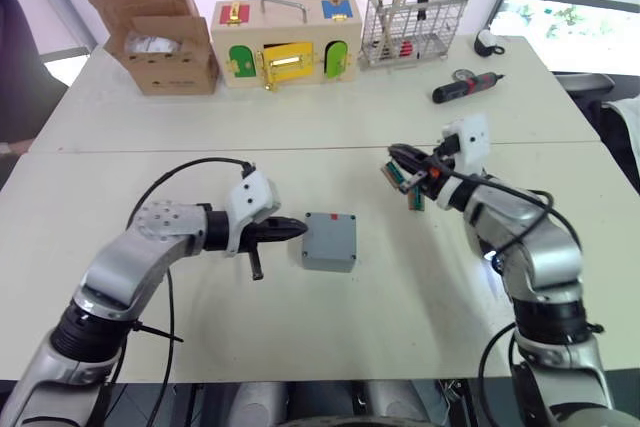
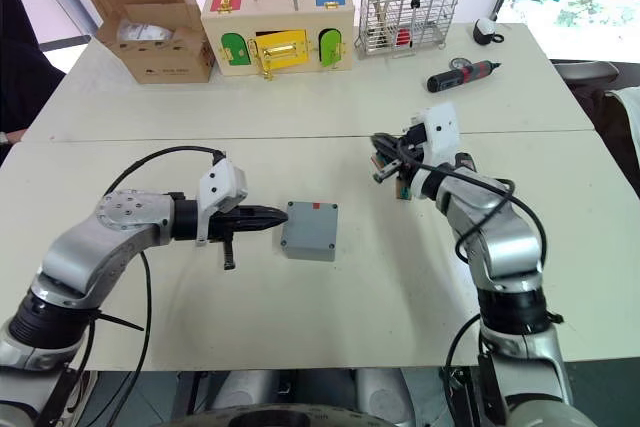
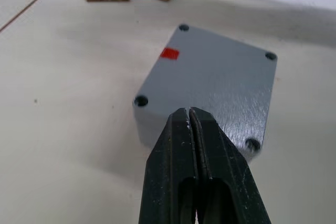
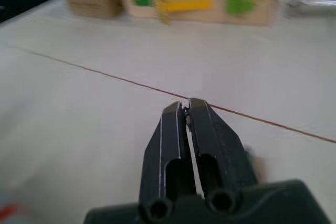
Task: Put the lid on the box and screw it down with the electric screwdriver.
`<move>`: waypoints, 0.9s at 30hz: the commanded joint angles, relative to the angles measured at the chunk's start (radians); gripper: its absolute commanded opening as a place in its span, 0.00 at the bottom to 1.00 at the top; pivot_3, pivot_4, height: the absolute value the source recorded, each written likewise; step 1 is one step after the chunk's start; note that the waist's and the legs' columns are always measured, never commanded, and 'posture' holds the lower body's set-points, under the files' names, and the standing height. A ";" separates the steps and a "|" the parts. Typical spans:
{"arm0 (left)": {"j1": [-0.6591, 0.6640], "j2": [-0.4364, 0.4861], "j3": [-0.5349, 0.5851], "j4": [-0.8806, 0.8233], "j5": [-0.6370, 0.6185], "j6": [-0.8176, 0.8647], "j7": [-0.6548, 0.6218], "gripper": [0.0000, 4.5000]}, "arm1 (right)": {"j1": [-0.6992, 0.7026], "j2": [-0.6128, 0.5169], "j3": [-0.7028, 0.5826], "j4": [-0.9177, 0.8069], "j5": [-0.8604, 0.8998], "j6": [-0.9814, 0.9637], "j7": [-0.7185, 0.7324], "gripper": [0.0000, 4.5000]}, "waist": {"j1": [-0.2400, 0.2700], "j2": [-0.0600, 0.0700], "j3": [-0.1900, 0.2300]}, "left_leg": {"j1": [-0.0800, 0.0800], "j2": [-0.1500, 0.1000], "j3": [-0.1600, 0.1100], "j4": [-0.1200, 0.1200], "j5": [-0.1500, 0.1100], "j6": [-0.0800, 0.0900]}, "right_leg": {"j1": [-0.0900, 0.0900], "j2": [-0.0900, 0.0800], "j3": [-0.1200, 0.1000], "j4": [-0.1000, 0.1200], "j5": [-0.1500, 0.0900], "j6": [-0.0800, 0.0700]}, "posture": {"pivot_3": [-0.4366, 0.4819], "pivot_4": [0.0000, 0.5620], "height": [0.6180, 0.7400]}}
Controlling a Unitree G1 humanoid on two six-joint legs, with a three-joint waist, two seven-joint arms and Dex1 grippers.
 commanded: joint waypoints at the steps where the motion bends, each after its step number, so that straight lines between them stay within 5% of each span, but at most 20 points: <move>1: -0.009 0.037 0.016 -0.010 -0.005 -0.037 -0.055 0.00 | 0.042 -0.030 0.022 -0.113 0.075 0.056 0.049 0.02 | 0.002 0.000 0.000 | 0.000 0.000 0.000 0.000 0.000 0.000 | 0.000 0.000 0.000 0.000 0.000 0.000 | 0.48 0.27 1.00; 27: -0.012 0.040 0.017 0.004 -0.003 -0.040 -0.072 0.00 | 0.122 -0.068 0.101 -0.161 0.123 0.093 0.067 0.02 | 0.002 0.000 0.000 | 0.000 0.000 0.000 0.001 0.000 0.000 | 0.001 0.000 0.000 0.000 0.000 0.000 | 0.48 0.27 1.00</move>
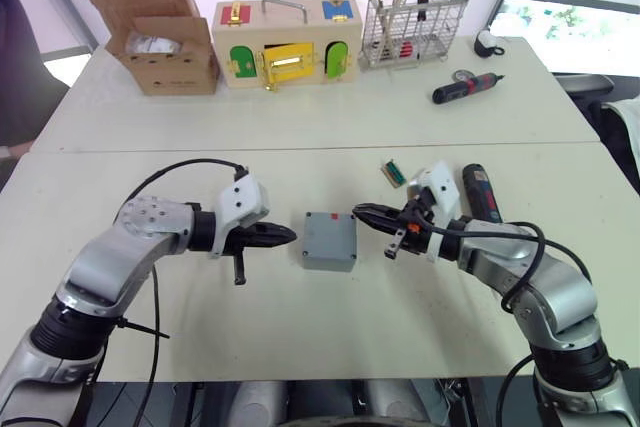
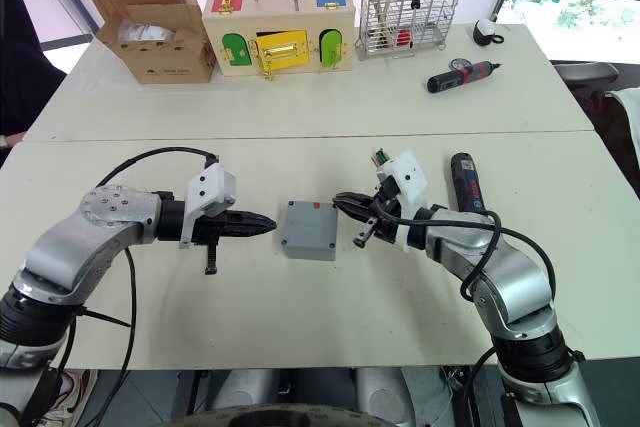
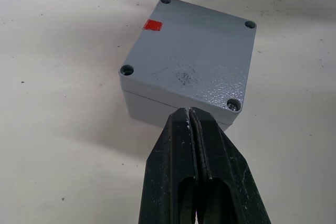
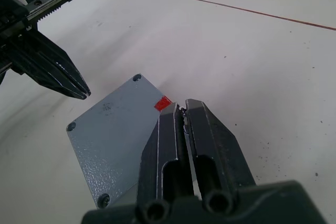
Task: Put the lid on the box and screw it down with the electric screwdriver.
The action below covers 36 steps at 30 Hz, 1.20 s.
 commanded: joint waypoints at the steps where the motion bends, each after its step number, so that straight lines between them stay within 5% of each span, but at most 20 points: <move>1: -0.011 -0.003 0.017 -0.014 -0.004 -0.015 0.004 0.00 | -0.007 -0.005 0.005 -0.037 0.010 -0.011 0.000 0.02 | 0.000 0.000 0.000 | 0.000 0.000 0.000 0.000 0.000 0.000 | 0.000 0.000 0.000 0.000 0.000 0.000 | 0.48 0.27 1.00; 36: -0.014 -0.019 0.011 -0.004 0.005 -0.021 0.020 0.00 | -0.017 -0.009 0.051 0.014 -0.015 -0.036 0.011 0.02 | 0.000 0.000 0.000 | 0.000 0.000 0.000 0.000 0.000 0.000 | 0.000 0.000 0.000 0.000 0.000 0.000 | 0.48 0.27 1.00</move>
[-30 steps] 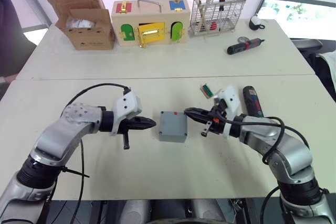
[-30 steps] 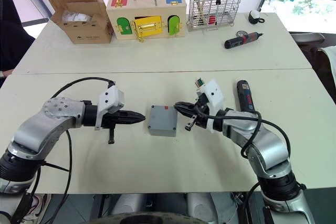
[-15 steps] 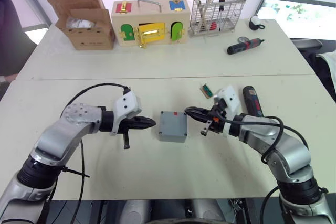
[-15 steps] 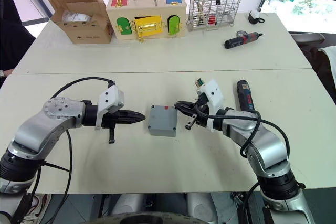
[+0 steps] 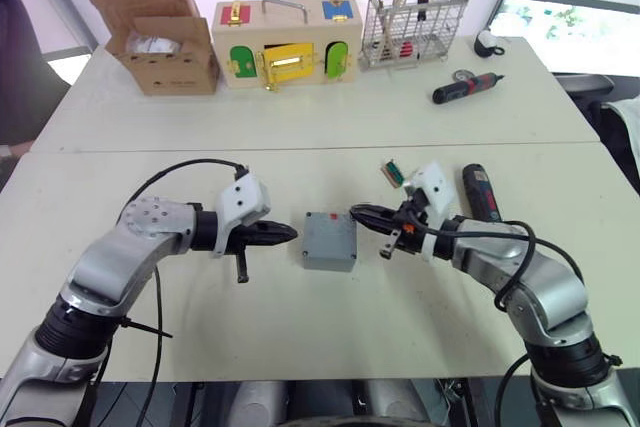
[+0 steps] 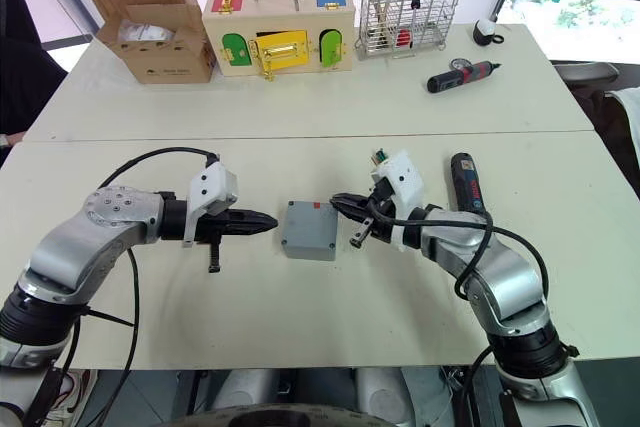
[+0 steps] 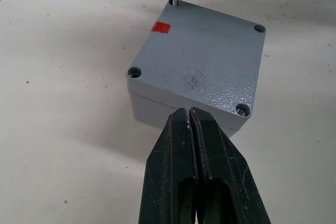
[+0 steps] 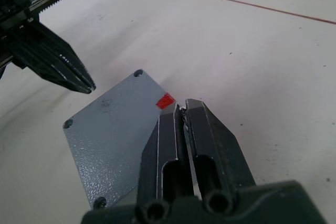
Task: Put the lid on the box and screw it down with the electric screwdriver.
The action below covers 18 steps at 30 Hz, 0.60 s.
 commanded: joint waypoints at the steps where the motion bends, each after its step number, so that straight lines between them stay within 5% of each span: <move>1: -0.014 -0.001 0.012 -0.017 0.002 -0.018 0.001 0.00 | -0.006 -0.009 0.003 -0.019 0.007 -0.002 0.009 0.02 | 0.000 0.000 0.000 | 0.000 0.000 0.000 0.000 0.000 0.000 | 0.000 0.000 0.000 0.000 0.000 0.000 | 0.48 0.27 1.00; 13: -0.018 -0.004 0.012 -0.015 0.002 -0.019 0.002 0.00 | -0.010 -0.019 0.006 0.002 -0.019 -0.022 0.009 0.02 | 0.000 0.000 0.000 | 0.000 0.000 0.000 0.000 0.000 0.000 | 0.000 0.000 0.000 0.000 0.000 0.000 | 0.48 0.27 1.00; 16: -0.027 0.000 0.020 -0.009 -0.005 -0.017 -0.006 0.00 | -0.012 -0.024 0.007 0.006 -0.029 -0.028 0.013 0.21 | 0.001 0.000 0.000 | 0.000 0.000 0.000 0.000 0.000 0.000 | 0.000 0.000 0.000 0.000 0.000 0.000 | 0.48 0.27 1.00; 18: -0.037 0.004 0.032 0.001 -0.014 -0.013 -0.013 0.00 | -0.016 -0.029 0.004 0.005 -0.030 -0.027 0.018 0.44 | 0.001 0.000 0.000 | 0.000 0.000 0.000 0.000 0.000 0.000 | 0.000 0.000 0.000 0.000 0.000 0.000 | 0.48 0.27 1.00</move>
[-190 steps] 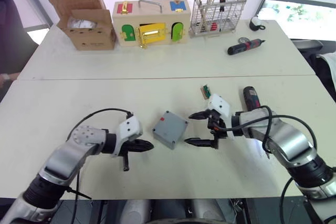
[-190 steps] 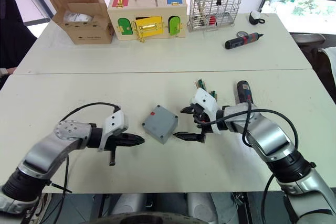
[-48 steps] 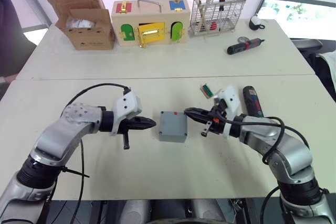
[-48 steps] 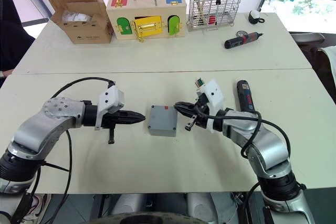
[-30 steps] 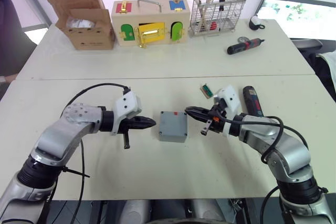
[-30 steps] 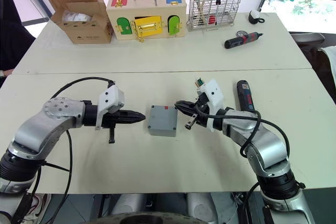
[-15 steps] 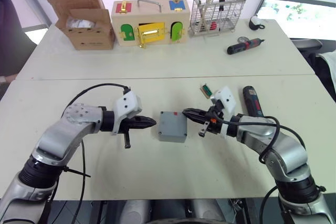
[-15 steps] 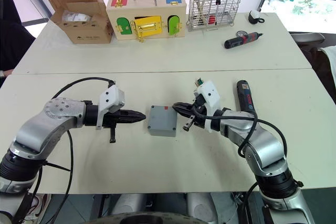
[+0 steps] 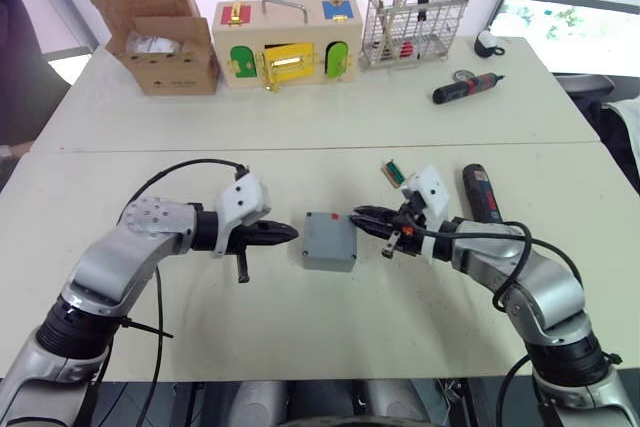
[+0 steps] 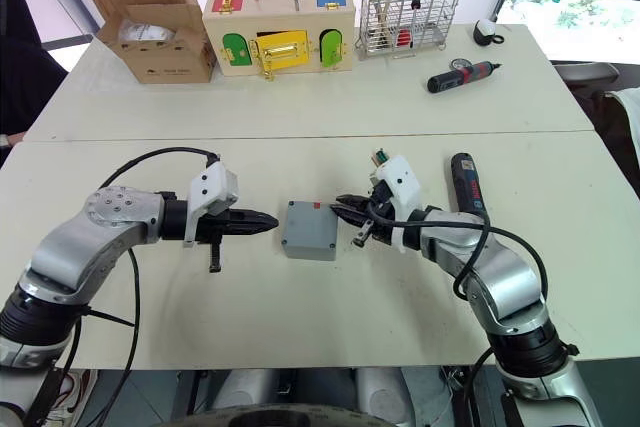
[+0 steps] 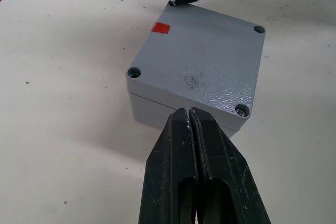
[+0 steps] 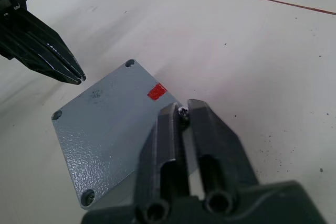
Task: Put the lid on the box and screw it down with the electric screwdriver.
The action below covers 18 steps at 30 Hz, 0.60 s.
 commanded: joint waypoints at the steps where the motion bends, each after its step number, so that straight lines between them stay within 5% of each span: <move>1: -0.035 0.007 0.037 0.003 -0.017 -0.011 -0.013 0.00 | -0.017 -0.013 -0.006 -0.015 -0.002 -0.023 0.013 0.55 | 0.000 0.000 0.000 | 0.000 0.000 0.000 0.000 0.000 0.000 | 0.000 0.000 0.000 0.000 0.000 0.000 | 0.48 0.27 1.00; 7: -0.149 -0.036 0.086 0.056 -0.110 0.030 -0.040 0.00 | -0.112 -0.091 -0.157 -0.042 0.105 0.077 0.054 0.99 | 0.001 0.000 0.000 | 0.000 0.000 0.000 0.001 0.000 0.000 | 0.000 0.000 0.000 0.000 0.000 0.000 | 0.48 0.27 1.00; 12: -0.225 -0.089 0.052 0.045 -0.157 0.034 -0.081 0.00 | -0.275 -0.334 -0.323 0.121 0.220 0.293 0.150 1.00 | 0.006 0.000 0.000 | 0.000 -0.001 0.000 0.001 0.000 0.000 | 0.001 -0.001 0.000 -0.001 0.000 0.000 | 0.48 0.27 1.00; 18: -0.206 -0.096 -0.050 -0.041 -0.134 -0.022 -0.156 0.00 | -0.417 -0.698 -0.134 0.424 0.244 0.647 0.320 1.00 | -0.005 0.001 0.000 | 0.000 0.000 0.001 0.000 -0.002 0.003 | 0.001 -0.001 0.000 -0.004 0.000 0.000 | 0.48 0.27 1.00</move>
